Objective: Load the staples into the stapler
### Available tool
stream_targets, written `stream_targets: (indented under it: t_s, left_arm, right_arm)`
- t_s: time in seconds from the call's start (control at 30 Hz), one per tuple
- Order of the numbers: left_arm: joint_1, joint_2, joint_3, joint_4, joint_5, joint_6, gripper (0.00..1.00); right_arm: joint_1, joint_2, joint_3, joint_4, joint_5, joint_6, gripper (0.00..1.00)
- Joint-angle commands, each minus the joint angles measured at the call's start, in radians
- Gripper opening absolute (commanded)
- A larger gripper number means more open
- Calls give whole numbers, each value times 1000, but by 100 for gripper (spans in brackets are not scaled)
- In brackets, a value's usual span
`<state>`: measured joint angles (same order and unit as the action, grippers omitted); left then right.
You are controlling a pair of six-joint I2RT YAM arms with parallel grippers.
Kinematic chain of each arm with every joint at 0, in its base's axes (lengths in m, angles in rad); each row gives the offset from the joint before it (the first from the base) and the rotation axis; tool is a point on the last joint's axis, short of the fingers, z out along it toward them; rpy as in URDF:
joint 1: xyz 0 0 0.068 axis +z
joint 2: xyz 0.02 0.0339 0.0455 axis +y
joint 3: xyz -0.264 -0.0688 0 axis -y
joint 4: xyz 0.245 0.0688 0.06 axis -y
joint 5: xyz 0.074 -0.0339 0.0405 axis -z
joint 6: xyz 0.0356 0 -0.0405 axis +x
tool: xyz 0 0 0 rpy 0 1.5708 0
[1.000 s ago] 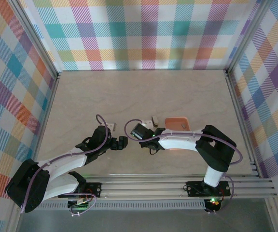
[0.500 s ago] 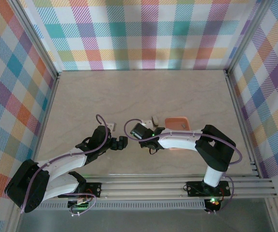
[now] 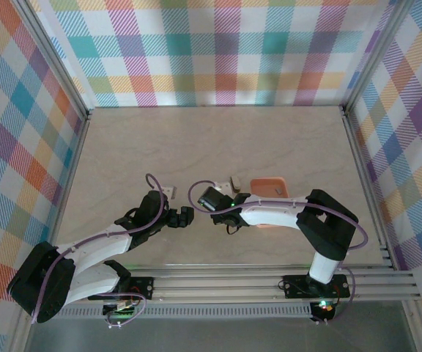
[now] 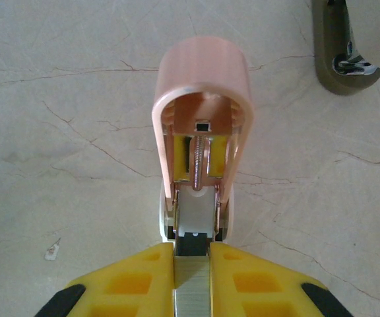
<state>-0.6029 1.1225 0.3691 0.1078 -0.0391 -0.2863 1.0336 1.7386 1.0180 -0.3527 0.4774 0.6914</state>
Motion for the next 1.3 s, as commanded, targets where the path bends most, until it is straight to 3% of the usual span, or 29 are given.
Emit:
stream_targets:
  t_s: [0.0,0.87,1.27]
  left_arm:
    - [-14,-17,-5,5,-10,18,100]
    - [-13,-20,-4,5,-12,21,100]
    - [-15,-17,-1,3,-12,24,100]
  right_arm:
    - [-2,16,19,-5,-12,7,18]
    - [-10,57,34,-32,-27,27,18]
    - [-12,-14,20,12,-10,12,18]
